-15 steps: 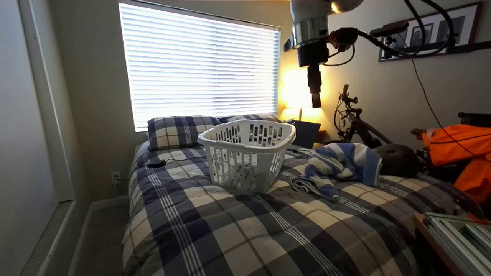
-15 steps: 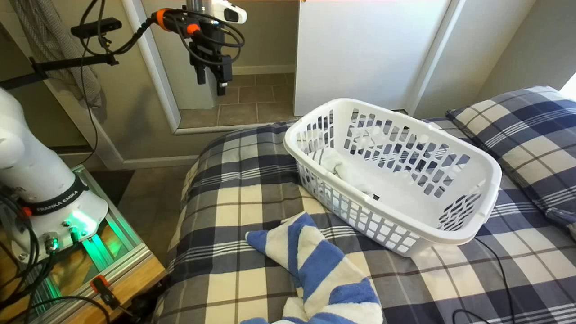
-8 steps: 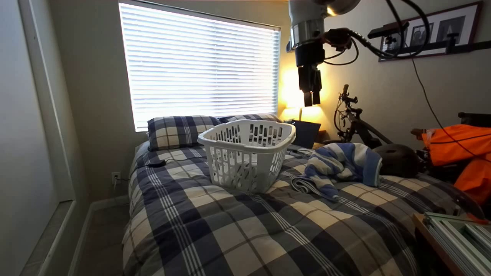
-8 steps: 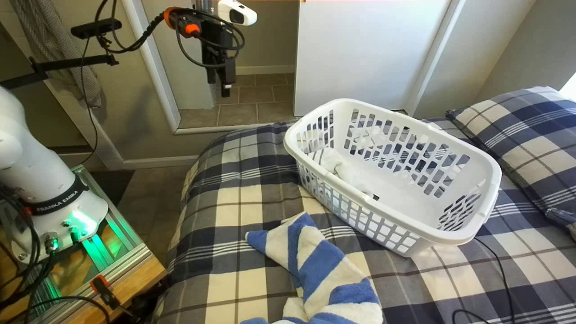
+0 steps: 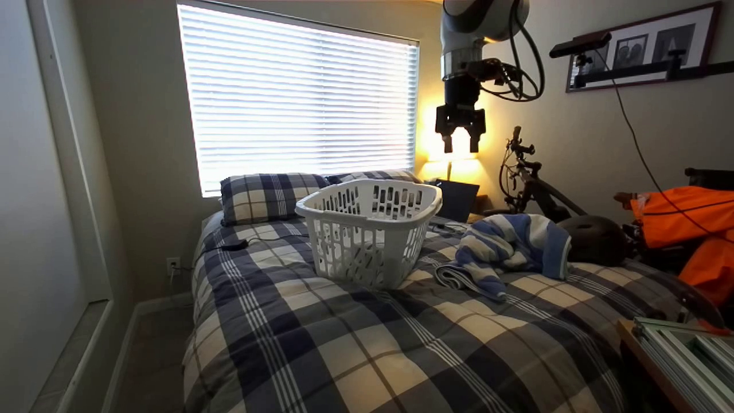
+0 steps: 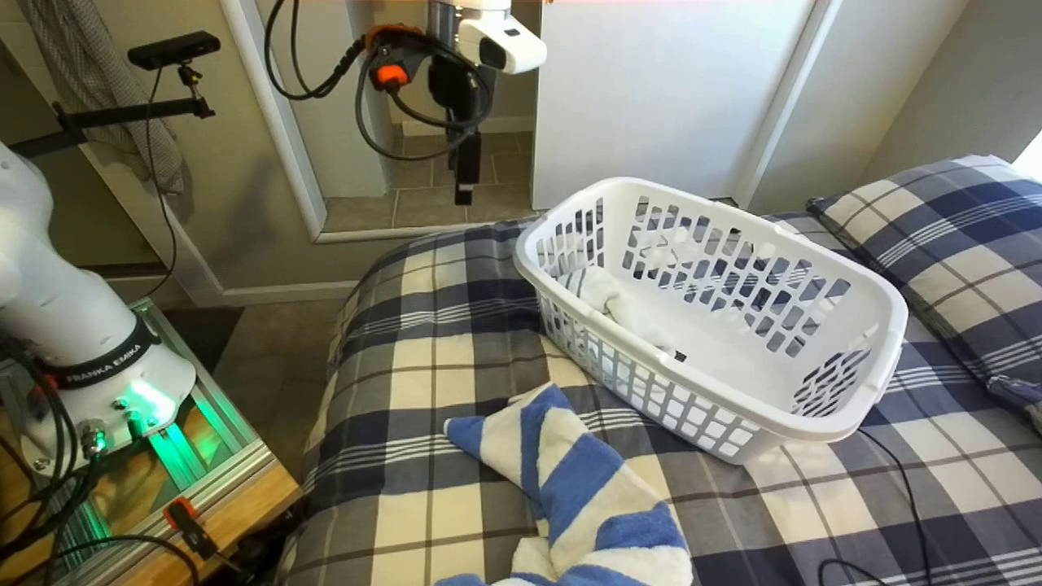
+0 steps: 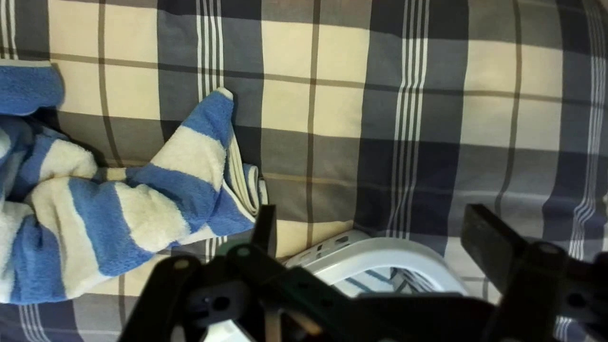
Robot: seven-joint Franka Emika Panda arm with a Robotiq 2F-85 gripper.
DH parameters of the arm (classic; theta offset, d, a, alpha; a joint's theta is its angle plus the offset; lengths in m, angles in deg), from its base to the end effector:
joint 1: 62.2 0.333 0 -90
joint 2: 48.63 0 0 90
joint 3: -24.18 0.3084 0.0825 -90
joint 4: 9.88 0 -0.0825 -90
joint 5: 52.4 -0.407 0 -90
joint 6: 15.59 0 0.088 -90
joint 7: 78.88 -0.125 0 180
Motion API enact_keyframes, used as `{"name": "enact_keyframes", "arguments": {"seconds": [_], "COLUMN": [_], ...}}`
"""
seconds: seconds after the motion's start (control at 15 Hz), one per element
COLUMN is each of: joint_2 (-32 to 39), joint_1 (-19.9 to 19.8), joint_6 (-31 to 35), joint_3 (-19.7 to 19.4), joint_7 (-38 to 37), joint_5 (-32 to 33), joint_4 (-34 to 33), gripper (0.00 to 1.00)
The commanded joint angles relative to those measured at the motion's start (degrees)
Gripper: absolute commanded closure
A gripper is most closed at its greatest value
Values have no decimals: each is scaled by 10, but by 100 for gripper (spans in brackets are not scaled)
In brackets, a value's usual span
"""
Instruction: Move the basket
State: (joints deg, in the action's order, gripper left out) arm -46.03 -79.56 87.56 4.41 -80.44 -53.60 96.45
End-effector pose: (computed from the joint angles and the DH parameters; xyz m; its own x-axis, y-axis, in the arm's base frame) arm 0.4672 -0.3485 0.4516 0.7730 -0.6268 -0.0981 -0.6300 -0.7766 -0.0018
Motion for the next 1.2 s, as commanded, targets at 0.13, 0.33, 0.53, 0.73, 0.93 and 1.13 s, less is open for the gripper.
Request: {"name": "enact_keyframes", "arguments": {"seconds": [0.13,0.33,0.53,0.73,0.93,1.13], "joint_2": [125,183,232,260,252,257], "joint_1": [-52,-71,-86,-99,-100,-103], "joint_6": [-8,-9,12,57,83,89], "joint_3": [-21,-21,-19,-23,-19,-19], "joint_7": [-75,-142,-212,-273,-271,-272], "joint_5": [-89,-121,-150,-161,-141,-140], "joint_4": [-136,-197,-240,-256,-235,-235], "gripper": [0,0,0,0,0,0]}}
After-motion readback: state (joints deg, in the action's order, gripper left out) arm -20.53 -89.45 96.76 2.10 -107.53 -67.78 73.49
